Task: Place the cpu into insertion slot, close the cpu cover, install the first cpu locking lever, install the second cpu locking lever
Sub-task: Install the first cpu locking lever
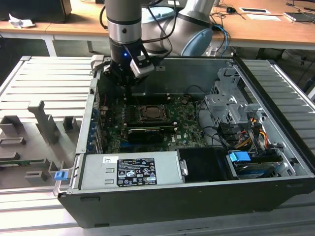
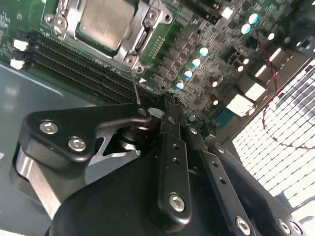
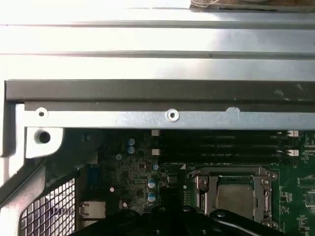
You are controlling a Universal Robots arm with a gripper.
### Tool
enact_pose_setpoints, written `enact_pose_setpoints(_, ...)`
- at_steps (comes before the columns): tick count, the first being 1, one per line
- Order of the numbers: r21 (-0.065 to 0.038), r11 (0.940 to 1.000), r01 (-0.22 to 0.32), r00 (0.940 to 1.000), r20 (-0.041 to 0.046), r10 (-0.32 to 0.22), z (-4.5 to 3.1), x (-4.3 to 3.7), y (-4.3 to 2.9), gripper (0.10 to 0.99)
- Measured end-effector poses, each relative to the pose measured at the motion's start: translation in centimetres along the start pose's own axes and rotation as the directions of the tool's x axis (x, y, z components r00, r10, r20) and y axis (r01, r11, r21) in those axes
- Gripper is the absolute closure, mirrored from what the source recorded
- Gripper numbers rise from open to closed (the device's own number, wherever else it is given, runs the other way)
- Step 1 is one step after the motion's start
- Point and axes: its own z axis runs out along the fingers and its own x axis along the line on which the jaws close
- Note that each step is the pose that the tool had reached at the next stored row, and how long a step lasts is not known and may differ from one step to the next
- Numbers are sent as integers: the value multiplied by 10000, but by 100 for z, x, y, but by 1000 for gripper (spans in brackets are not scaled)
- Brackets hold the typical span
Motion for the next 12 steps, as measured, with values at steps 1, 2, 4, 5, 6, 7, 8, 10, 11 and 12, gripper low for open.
enact_pose_setpoints(1,0,10000,2,10000,0,-2,1,0,12,980)
enact_pose_setpoints(2,0,10000,2,10000,-1,-2,3,0,31,980)
enact_pose_setpoints(4,0,10000,2,10000,-1,-2,5,-12,49,980)
enact_pose_setpoints(5,-1,10000,6,10000,-1,-6,7,-32,61,980)
enact_pose_setpoints(6,-1,10000,7,10000,-1,-7,9,-65,68,980)
enact_pose_setpoints(7,-1,10000,20,10000,-4,-20,12,-147,74,980)
enact_pose_setpoints(8,0,10000,21,10000,-6,-21,13,-192,76,980)
enact_pose_setpoints(10,-1,10000,22,10000,-5,-22,16,-297,78,980)
enact_pose_setpoints(11,0,10000,23,10000,-8,-23,21,-395,77,980)
enact_pose_setpoints(12,-1,10000,22,10000,-19,-22,39,-529,76,980)
